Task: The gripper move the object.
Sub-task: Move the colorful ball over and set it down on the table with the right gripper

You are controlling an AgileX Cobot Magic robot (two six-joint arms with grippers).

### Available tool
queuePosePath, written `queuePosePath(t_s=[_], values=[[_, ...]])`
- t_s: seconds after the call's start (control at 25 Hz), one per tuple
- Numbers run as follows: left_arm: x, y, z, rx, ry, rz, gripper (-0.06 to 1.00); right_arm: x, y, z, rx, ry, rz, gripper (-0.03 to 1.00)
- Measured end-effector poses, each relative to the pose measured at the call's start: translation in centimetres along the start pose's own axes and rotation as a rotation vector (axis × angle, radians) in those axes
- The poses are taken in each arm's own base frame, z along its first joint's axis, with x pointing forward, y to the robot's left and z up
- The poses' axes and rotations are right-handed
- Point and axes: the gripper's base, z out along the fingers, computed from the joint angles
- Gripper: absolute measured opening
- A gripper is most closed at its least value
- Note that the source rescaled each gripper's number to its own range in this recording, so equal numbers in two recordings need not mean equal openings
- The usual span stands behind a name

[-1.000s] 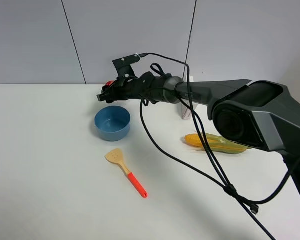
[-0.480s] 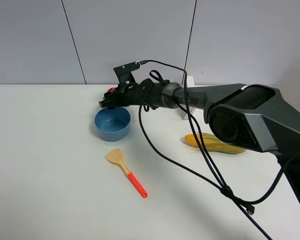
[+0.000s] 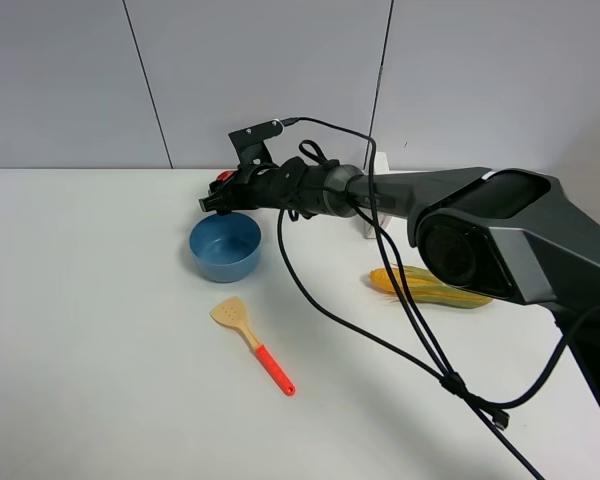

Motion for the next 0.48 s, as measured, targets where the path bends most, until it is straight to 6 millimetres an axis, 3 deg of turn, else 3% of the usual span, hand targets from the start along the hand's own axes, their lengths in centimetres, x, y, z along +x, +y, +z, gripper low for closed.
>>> queuePosePath(t_s=[0.32, 0.4, 0.48], values=[[0.00, 0.00, 0.00, 0.000, 0.000, 0.000, 1.00, -0.01, -0.01, 0.00, 0.001, -0.001, 0.000, 0.05], [0.00, 0.00, 0.00, 0.000, 0.000, 0.000, 1.00, -0.01, -0.01, 0.00, 0.001, -0.001, 0.000, 0.21], [0.00, 0.00, 0.00, 0.000, 0.000, 0.000, 1.00, -0.03, -0.03, 0.00, 0.004, -0.003, 0.000, 0.46]])
